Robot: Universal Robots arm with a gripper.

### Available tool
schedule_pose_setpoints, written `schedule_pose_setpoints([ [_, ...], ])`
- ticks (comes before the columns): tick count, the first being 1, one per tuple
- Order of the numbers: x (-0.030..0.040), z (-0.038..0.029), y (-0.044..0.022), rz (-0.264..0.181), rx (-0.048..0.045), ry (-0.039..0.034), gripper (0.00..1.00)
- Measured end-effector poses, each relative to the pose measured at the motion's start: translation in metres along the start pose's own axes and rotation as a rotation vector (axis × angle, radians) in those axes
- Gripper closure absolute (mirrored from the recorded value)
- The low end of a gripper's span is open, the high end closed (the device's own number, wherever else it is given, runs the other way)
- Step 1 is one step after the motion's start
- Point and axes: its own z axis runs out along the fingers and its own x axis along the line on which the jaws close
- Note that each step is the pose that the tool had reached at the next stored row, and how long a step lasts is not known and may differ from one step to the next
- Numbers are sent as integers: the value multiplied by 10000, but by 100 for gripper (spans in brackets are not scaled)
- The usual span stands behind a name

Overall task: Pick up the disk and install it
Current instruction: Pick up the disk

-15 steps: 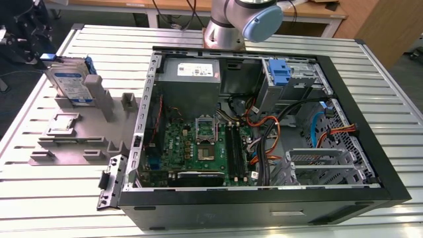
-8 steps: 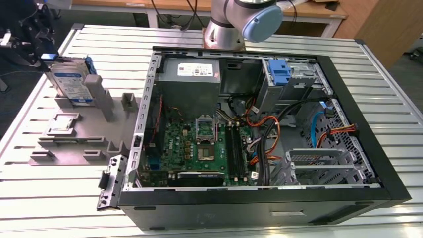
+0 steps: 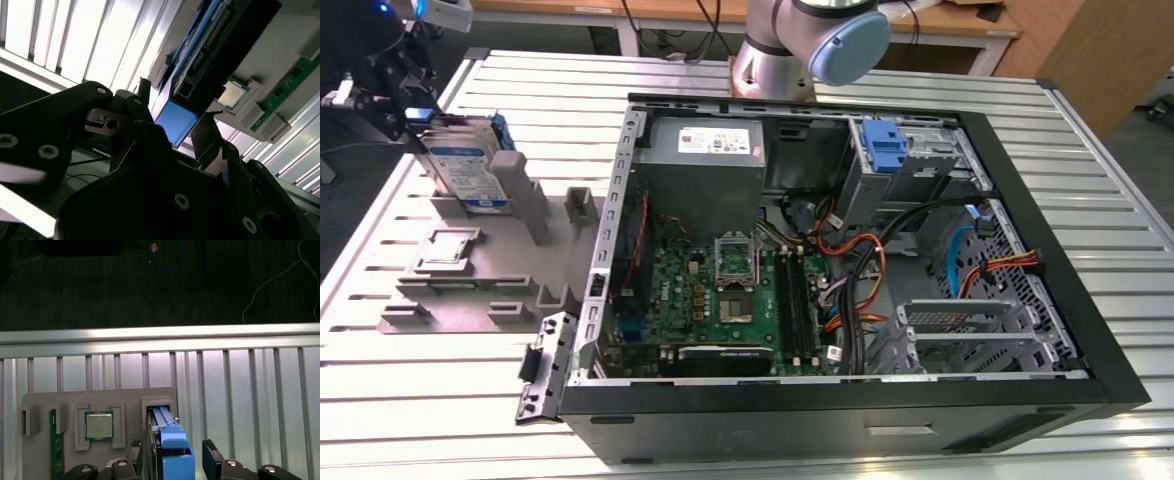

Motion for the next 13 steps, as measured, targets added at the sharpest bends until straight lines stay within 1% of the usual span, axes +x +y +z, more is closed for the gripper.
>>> schedule_pose_setpoints([
  [9, 5, 57, -3, -51, -4, -7, 41],
  [13, 6, 67, -3, -57, -8, -5, 41],
])
